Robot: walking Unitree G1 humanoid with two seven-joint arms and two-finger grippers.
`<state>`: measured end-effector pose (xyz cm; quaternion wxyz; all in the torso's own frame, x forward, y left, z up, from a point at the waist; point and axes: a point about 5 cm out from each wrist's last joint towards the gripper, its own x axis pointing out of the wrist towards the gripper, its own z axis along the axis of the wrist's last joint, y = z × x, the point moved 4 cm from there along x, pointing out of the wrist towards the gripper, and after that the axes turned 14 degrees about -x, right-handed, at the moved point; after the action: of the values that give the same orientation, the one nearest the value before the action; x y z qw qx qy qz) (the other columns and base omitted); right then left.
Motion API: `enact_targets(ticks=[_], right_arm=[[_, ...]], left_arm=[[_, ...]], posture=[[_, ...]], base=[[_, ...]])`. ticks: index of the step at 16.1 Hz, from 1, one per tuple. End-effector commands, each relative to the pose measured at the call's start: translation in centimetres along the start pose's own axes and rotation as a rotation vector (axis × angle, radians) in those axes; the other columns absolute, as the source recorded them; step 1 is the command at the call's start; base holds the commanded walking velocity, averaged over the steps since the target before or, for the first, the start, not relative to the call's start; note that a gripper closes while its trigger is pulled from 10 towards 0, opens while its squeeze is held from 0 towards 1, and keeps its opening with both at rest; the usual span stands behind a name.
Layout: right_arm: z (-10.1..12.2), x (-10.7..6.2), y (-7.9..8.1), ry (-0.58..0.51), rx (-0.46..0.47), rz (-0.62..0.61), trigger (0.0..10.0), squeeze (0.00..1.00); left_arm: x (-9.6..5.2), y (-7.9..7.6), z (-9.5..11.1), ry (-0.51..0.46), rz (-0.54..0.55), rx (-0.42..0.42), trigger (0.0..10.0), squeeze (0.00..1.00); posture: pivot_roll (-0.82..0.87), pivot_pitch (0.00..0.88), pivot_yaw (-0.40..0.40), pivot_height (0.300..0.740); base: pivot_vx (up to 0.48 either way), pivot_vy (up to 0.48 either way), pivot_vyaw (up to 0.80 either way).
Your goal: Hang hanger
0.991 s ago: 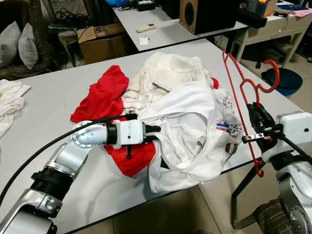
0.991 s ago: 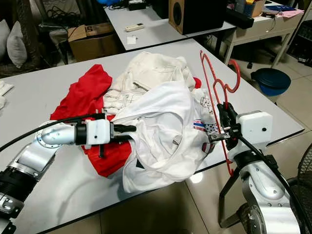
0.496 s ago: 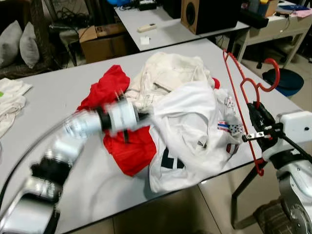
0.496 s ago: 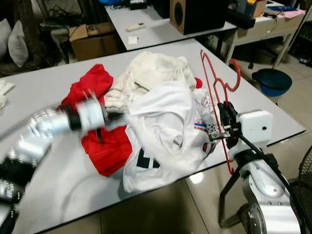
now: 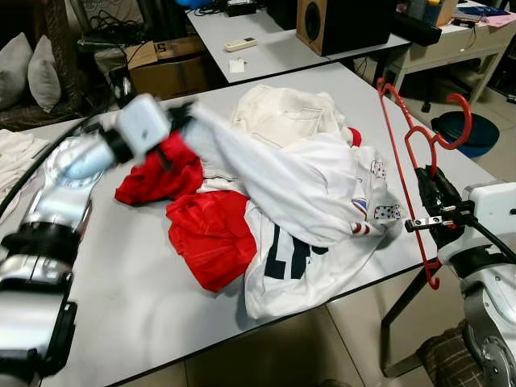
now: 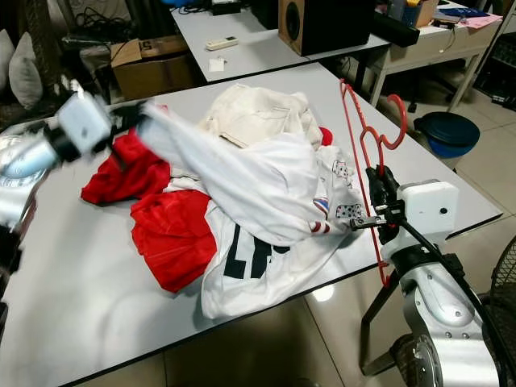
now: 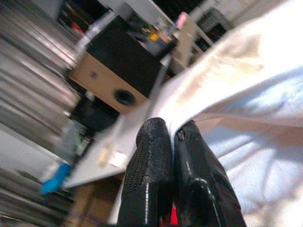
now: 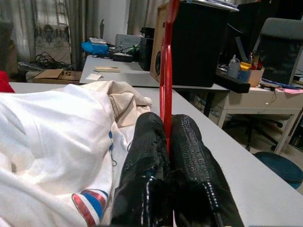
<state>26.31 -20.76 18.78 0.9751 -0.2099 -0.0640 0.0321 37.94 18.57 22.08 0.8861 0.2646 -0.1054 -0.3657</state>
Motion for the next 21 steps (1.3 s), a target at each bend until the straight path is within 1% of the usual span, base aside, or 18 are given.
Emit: enact_targets(ticks=[1,2,3,4,6,7,9,10,11,13,14,15,16,17,18,19,20,21], right_arm=[[0.3,0.2,0.1,-0.017,0.002,-0.001,10.0,0.0],[0.2,0.2,0.4,-0.016,0.004,0.008,10.0,0.0],[0.2,0.2,0.5,-0.017,0.005,0.012,10.0,0.0],[0.2,0.3,0.6,-0.017,0.009,0.015,10.0,0.0],[0.1,0.5,0.8,-0.018,0.014,0.025,10.0,0.0],[0.1,0.7,1.1,-0.023,0.019,0.039,10.0,0.0],[0.2,1.0,1.4,-0.028,0.021,0.05,10.0,0.0],[0.2,1.1,1.5,-0.031,0.023,0.054,10.0,0.0],[0.2,1.1,1.7,-0.032,0.027,0.059,10.0,0.0],[0.2,1.1,2.0,-0.033,0.034,0.067,10.0,0.0],[0.2,1.1,2.2,-0.034,0.038,0.067,10.0,0.0],[0.2,1.0,2.3,-0.035,0.041,0.065,10.0,0.0],[0.2,0.9,2.4,-0.035,0.043,0.063,10.0,0.0],[0.2,0.9,2.6,-0.036,0.044,0.064,10.0,0.0],[0.3,0.8,2.8,-0.043,0.045,0.075,10.0,0.0],[0.2,0.9,2.6,-0.044,0.041,0.076,10.0,0.0],[0.2,0.9,2.5,-0.044,0.039,0.073,10.0,0.0],[0.2,0.9,2.2,-0.044,0.035,0.069,10.0,0.0]], left_arm=[[-1.1,-0.9,-1.6,0.079,-0.091,-0.044,0.0,0.0],[-2.7,-3.5,-3.8,0.194,-0.268,-0.114,0.0,0.0],[-3.8,-4.9,-4.9,0.254,-0.359,-0.173,0.0,0.0],[-5.1,-6.0,-5.1,0.284,-0.433,-0.304,0.0,0.0],[-5.7,-5.8,-4.1,0.269,-0.437,-0.487,0.0,0.0],[-5.9,-5.2,-3.6,0.26,-0.419,-0.514,0.0,0.0],[-5.9,-3.8,-4.3,0.284,-0.328,-0.424,0.5,0.0],[-5.9,-3.0,-4.7,0.295,-0.272,-0.421,10.0,0.0],[-5.8,-1.6,-5.1,0.292,-0.155,-0.447,10.0,1.0],[-6.0,0.0,-5.5,0.279,0.034,-0.627,10.0,1.0],[-6.3,-0.2,-5.7,0.274,0.058,-0.725,10.0,1.0],[-6.5,-0.6,-5.6,0.263,0.045,-0.765,10.0,1.0],[-6.8,-1.1,-5.6,0.267,0.024,-0.763,10.0,1.0],[-7.1,-1.6,-5.4,0.278,-0.026,-0.638,10.0,1.0],[-6.6,-1.4,-4.3,0.251,-0.023,-0.594,10.0,1.0],[-6.0,-0.5,-4.2,0.252,0.078,-0.752,10.0,1.0],[-5.6,-0.5,-3.9,0.235,0.1,-0.855,10.0,1.0],[-4.8,-1.0,-3.7,0.212,0.123,-1.045,10.0,1.0]], posture=[[-0.04,0.0,0.075,0.74],[-0.04,0.0,0.073,0.74],[-0.03,0.0,0.071,0.74],[-0.02,0.0,0.063,0.74],[-0.01,0.0,0.055,0.74],[0.0,0.0,0.047,0.74],[0.0,0.0,0.044,0.74],[0.01,0.0,0.043,0.74],[0.02,0.0,0.042,0.74],[0.01,0.0,0.055,0.74],[0.01,0.0,0.066,0.74],[0.01,0.0,0.069,0.74],[0.01,0.0,0.077,0.74],[0.0,0.0,0.084,0.74],[0.0,0.0,0.088,0.74],[0.01,0.0,0.087,0.74],[0.0,0.0,0.087,0.74],[-0.01,0.0,0.094,0.74]], base=[[0.0,0.0,0.0],[0.0,0.0,0.0],[0.0,0.0,0.0],[0.0,0.0,0.0],[0.0,0.0,0.0],[0.0,0.0,0.0],[0.0,0.0,0.0],[0.0,0.0,0.0],[0.0,0.0,0.0],[0.0,0.0,0.0],[0.0,0.0,0.0],[0.0,0.0,0.0],[0.0,0.0,0.0],[0.0,0.0,0.0],[0.0,0.0,0.0],[0.0,0.0,0.0],[0.0,0.0,0.0],[0.0,0.0,0.0]])
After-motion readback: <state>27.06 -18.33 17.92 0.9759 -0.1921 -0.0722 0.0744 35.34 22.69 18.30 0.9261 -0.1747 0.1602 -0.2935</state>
